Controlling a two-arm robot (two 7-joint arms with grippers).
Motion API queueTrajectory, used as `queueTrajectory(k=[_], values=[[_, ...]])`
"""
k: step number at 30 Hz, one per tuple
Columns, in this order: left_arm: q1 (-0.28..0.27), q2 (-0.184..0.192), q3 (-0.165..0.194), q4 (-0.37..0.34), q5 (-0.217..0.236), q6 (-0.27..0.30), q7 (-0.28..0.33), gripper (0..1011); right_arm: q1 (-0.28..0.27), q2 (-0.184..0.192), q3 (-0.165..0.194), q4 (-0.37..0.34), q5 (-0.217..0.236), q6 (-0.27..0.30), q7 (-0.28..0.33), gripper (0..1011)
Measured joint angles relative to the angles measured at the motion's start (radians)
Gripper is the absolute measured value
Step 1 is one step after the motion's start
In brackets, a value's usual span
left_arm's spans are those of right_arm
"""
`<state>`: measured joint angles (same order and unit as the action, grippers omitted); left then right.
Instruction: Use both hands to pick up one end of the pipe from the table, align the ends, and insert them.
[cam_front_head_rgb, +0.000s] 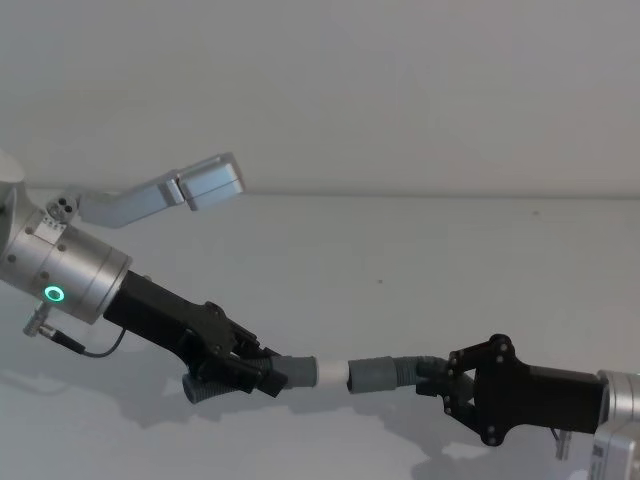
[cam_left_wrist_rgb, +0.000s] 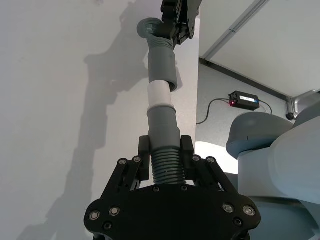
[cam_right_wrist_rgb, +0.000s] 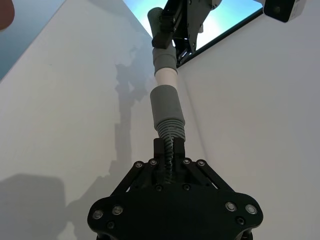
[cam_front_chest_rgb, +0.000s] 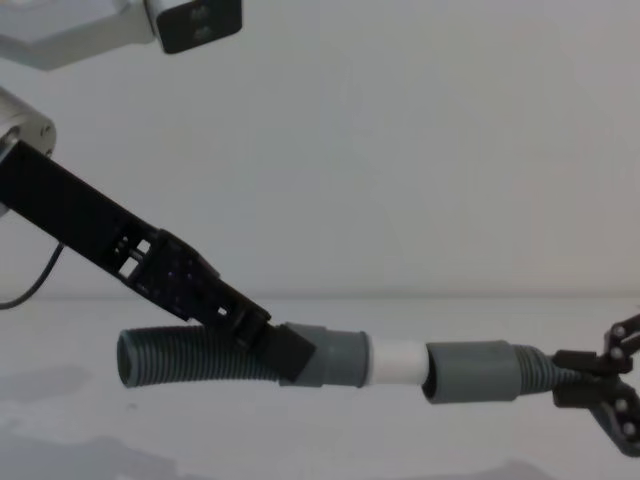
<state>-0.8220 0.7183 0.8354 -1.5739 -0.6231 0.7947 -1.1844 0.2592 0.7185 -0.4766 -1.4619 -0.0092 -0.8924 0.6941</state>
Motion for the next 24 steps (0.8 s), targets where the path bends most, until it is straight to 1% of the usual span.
queueTrajectory(k=[6, 13, 24], values=[[0.000, 0.002, 0.001, -0.002, -0.005, -0.003, 0.002, 348, -0.004, 0.001, -0.003, 0.001, 0.000, -0.002, 0.001, 85], [-0.004, 0.001, 0.010, -0.004, -0.011, -0.007, -0.001, 348, -0.008, 0.001, -0.003, 0.001, 0.004, -0.002, 0.001, 85], [-0.002, 0.003, 0.022, -0.010, -0.020, -0.007, -0.001, 348, -0.014, 0.002, 0.004, -0.007, 0.029, 0.007, 0.005, 85]])
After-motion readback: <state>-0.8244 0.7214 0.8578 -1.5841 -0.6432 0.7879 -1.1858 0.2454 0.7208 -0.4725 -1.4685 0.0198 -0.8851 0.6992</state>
